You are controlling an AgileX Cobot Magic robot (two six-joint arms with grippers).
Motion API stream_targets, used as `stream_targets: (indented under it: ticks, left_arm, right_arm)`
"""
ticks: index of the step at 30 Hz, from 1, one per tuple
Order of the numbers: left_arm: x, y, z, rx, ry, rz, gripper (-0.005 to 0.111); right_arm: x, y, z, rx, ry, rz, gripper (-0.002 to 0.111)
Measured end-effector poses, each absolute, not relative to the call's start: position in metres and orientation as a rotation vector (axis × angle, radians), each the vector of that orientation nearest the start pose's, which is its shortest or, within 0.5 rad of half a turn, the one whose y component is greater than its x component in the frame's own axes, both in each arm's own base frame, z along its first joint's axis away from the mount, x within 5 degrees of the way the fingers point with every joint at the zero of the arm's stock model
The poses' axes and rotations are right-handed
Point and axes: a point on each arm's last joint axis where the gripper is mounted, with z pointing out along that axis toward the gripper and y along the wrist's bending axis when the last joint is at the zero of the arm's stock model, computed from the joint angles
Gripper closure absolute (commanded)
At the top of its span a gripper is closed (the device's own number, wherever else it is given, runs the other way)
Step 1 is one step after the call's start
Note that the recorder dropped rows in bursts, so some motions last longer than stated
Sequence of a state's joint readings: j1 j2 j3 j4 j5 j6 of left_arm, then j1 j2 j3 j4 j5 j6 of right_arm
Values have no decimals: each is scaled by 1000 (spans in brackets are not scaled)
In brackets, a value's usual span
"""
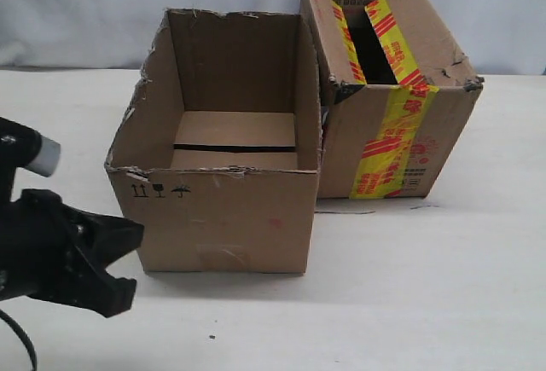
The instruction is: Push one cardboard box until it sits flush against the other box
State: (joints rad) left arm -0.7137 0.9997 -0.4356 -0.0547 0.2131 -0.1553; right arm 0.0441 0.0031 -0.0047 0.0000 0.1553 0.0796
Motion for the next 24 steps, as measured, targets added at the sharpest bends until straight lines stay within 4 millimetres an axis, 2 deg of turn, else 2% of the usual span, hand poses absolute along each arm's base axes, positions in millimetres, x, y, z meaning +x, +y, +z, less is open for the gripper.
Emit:
stream_targets:
  ticks: [7,11,15,17,21,24]
  left_arm:
    - [156,-147,202,616,2220,-512,107]
    - [176,-164,186,610,2192,-512,107]
    - [205,-190,184,648,2160,-490,107]
    - [229,-200,181,632,2152,-465,107]
    - [261,-203,174,598,2154,-421,107]
    - [275,-202,171,579,2155,-397,107]
  right_arm:
    - [56,2,200,29,1638,95,109]
    - [56,2,200,29,1638,95,109]
    - [56,2,200,29,1638,95,109]
    - [56,2,200,29,1638,95,109]
    - [56,2,200,29,1638,95,109]
    - [56,2,200,29,1638,95,109]
